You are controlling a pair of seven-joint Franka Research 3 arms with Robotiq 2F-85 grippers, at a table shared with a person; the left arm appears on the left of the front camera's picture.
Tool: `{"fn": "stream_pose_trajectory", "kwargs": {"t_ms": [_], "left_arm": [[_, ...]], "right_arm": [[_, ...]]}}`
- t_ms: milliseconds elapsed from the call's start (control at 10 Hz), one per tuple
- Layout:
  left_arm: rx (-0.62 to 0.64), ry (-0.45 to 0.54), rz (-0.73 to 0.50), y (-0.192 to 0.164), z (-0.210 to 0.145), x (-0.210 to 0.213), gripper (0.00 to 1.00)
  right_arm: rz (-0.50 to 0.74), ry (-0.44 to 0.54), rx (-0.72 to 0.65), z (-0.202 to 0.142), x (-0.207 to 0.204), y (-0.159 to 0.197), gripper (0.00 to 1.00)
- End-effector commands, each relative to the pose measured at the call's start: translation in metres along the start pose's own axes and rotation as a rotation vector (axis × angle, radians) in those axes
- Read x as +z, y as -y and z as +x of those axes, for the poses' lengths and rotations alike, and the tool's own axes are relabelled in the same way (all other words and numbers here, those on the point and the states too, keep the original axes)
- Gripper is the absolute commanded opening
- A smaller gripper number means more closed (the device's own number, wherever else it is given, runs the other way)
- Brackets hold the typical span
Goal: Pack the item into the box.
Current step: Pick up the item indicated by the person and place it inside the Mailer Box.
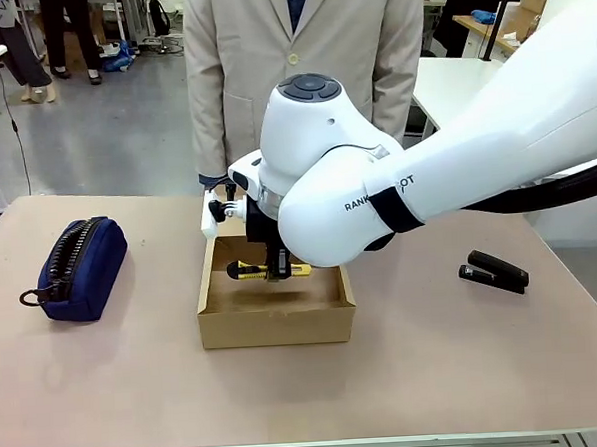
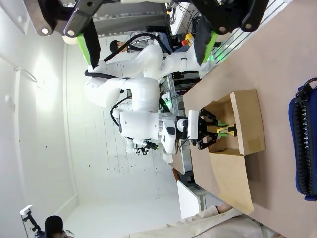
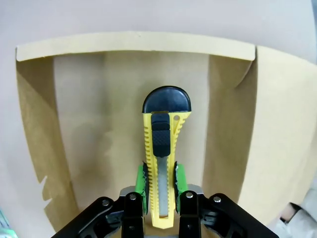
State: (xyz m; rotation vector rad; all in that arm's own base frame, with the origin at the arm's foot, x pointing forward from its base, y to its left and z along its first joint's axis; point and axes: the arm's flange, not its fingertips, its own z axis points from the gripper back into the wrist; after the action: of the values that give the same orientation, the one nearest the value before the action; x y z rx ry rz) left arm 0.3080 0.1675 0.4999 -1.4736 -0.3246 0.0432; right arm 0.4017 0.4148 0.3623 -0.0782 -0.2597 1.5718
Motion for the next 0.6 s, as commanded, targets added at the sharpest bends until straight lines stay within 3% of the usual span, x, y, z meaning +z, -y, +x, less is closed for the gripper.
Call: {"fn": "stream_pose_trajectory", "kwargs": {"t_ms": [0,100,200,400,500], "left_arm": [[-0.022,-0.010,-0.009,0.0006,-0.0017,0.0007,1.00],[-0.022,-0.010,-0.009,0.0006,-0.0017,0.0007,1.00],[-0.022,-0.010,-0.009,0.0006,-0.0017,0.0007,1.00],[-0.022,-0.010,-0.009,0.0006,-0.0017,0.0007,1.00],[-0.022,-0.010,-0.009,0.0006,-0.0017,0.0007,1.00]], "right_arm": [[-0.009,0.016,0.026,-0.0004,0.0043,0.0023,0.26],[-0.005,0.021,0.020,-0.0020,0.0033,0.0041,0.26],[-0.013,0.032,0.009,-0.0035,0.0029,0.0042,0.71],[-0.036,0.030,0.018,-0.0068,0.0057,0.0026,1.00],[-0.040,0.034,0.022,-0.0079,0.0086,0.0013,1.00]]}}
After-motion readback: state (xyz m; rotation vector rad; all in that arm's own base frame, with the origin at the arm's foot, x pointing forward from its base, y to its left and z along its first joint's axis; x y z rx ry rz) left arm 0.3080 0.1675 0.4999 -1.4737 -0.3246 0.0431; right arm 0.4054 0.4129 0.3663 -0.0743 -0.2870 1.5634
